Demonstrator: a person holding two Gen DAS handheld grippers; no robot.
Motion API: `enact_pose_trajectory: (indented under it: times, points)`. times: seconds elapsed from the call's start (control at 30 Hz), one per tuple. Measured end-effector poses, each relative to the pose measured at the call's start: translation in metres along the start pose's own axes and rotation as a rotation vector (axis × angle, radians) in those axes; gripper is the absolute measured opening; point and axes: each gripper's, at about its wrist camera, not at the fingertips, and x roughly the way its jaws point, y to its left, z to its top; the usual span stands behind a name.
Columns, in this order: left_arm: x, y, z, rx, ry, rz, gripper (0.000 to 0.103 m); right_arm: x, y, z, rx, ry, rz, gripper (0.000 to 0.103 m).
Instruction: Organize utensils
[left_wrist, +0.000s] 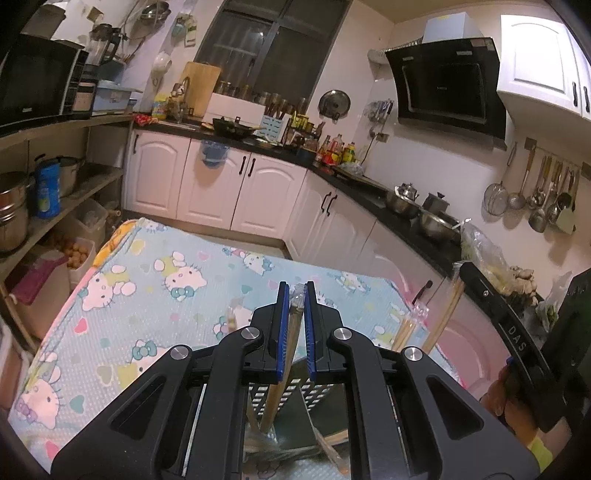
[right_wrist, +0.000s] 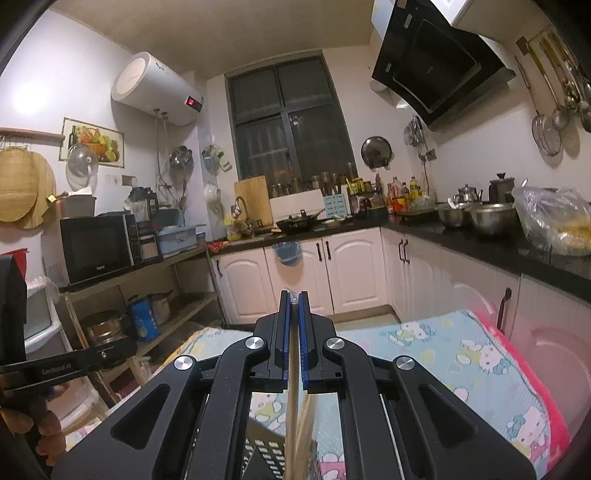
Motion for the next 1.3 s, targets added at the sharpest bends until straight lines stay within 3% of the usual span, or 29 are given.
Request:
enact_pose_trajectory:
  times: [0.7, 0.87, 1.0, 1.3]
  points:
    - [0.001, 0.004, -0.017, 0.011, 0.046, 0.023, 0.004, -0.027, -0.008, -0.026, 0.062, 0.1, 0.028, 0.006]
    - [-0.007, 0.005, -0.018, 0.005, 0.046, 0.03, 0.02, -0.037, -0.009, -0.03, 0.072, 0.134, 0.032, 0.006]
    - [-0.015, 0.006, -0.018, -0.001, 0.039, 0.035, 0.026, -0.045, -0.008, -0.031, 0.081, 0.147, 0.035, 0.007]
    - [-0.04, 0.009, -0.019, -0.02, 0.013, 0.047, 0.045, -0.064, -0.006, -0.033, 0.094, 0.177, 0.045, 0.023]
